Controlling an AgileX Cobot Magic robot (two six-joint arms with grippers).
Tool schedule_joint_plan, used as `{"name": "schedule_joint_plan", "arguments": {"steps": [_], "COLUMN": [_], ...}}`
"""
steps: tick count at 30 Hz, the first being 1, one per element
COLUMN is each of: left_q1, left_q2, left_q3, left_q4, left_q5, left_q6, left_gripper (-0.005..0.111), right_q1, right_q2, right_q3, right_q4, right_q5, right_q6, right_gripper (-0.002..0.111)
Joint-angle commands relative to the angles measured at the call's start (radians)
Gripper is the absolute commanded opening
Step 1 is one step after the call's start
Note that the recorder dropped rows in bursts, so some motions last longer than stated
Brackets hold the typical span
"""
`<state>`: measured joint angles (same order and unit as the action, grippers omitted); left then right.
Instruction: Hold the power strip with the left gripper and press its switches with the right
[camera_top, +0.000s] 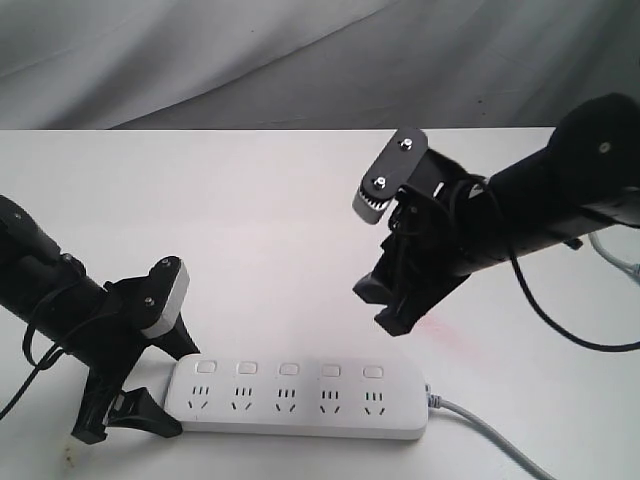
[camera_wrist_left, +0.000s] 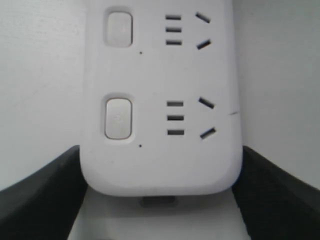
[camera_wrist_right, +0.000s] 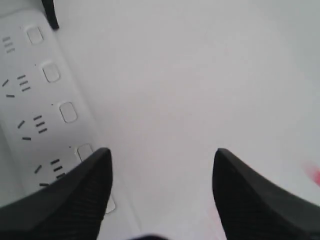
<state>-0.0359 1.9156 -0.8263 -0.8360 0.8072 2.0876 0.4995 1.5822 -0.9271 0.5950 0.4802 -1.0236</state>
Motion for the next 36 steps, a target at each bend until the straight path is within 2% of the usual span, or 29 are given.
{"name": "schedule_joint_plan", "arguments": {"steps": [1, 8, 11, 19, 21, 29, 36], "left_q1": [-0.004, -0.004, -0.004, -0.004, -0.004, -0.004, -0.004], "left_q2": [0.005, 0.005, 0.005, 0.005, 0.005, 0.005, 0.005], "left_q3": [0.008, 0.008, 0.008, 0.008, 0.008, 0.008, 0.008], "left_q4": [0.040, 0.040, 0.040, 0.040, 0.040, 0.040, 0.040], "left_q5": [-0.045, -0.045, -0.045, -0.045, -0.045, -0.045, -0.045], "left_q6": [-0.009, -0.009, -0.009, -0.009, -0.011, -0.011, -0.011], "left_gripper": [0.063, 0.063, 0.063, 0.063, 0.063, 0.063, 0.063], "right_q1": [-0.001, -0.001, -0.001, -0.001, -0.001, -0.001, -0.001], "right_q2": [-0.108, -0.286, -0.368, -0.594, -0.655, -0.908, -1.083], "right_q3": [-0.006, -0.006, -0.006, -0.006, -0.006, -0.006, -0.006], "right_q4": [-0.008, -0.021, -0.051, -0.242, -0.261, -0.260, -0.260], "right_q5": [-0.016, -0.054, -0.054, -0.036, -0.017, 0.007, 0.007], "right_q6": [0.020, 0.088, 0.144, 0.373, 0.402, 0.557, 0.564], "right_gripper": [0.055, 0.055, 0.049, 0.007, 0.000, 0.000, 0.000]}}
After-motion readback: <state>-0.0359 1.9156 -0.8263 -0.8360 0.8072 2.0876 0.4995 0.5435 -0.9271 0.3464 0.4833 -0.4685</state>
